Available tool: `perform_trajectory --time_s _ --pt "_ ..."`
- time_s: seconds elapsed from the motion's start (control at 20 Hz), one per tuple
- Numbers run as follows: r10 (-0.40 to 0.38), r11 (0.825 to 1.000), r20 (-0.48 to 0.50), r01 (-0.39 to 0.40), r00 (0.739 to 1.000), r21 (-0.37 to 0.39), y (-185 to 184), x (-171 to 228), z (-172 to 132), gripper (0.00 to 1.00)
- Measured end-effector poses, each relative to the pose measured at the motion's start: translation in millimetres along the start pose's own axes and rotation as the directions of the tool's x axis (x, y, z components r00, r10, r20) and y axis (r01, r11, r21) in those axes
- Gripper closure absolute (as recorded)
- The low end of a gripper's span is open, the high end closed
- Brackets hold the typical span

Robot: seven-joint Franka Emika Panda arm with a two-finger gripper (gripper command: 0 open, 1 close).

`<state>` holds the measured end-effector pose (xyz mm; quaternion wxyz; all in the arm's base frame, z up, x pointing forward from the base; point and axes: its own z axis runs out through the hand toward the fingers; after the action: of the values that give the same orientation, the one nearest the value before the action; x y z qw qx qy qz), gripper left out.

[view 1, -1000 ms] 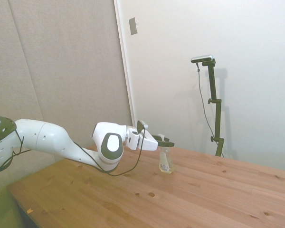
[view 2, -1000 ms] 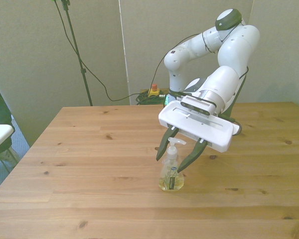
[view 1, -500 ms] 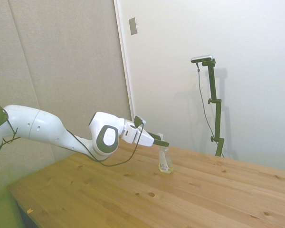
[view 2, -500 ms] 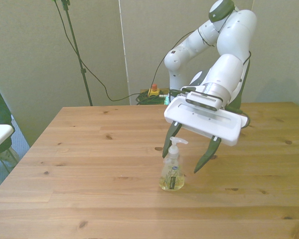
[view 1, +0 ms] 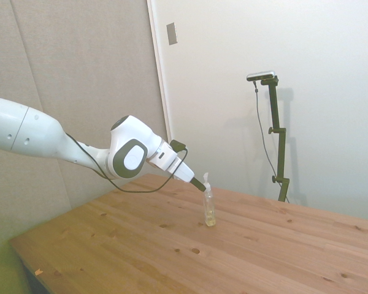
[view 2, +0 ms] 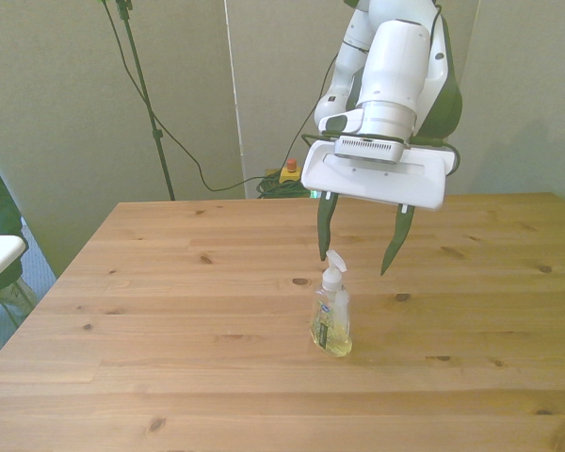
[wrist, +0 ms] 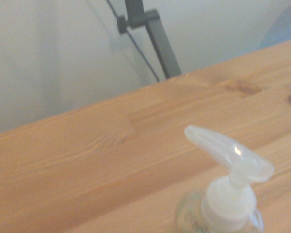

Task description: Stand the sanitizer

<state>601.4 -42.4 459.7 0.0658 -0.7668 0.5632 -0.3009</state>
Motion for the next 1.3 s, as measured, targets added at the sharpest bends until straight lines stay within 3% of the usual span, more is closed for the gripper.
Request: perform_trajectory --time_s 0.2,0.4,0.65,0.85,1.05,1.3 --pt "-0.06 0.995 0.151 0.071 0.987 -0.069 7 -4 -12 0.0" --pt "-0.128 0.986 0.263 0.152 0.956 -0.073 5 -8 -21 0.0" --pt "-0.221 0.965 0.317 0.253 0.922 -0.063 -20 -55 -31 0.0" --pt "-0.271 0.947 0.346 0.314 0.898 -0.073 -39 -88 -21 0.0" --pt "-0.309 0.93 0.343 0.357 0.887 -0.085 -46 -91 -9 0.0" --pt "-0.302 0.928 0.358 0.359 0.884 -0.103 -26 -76 -32 0.0"
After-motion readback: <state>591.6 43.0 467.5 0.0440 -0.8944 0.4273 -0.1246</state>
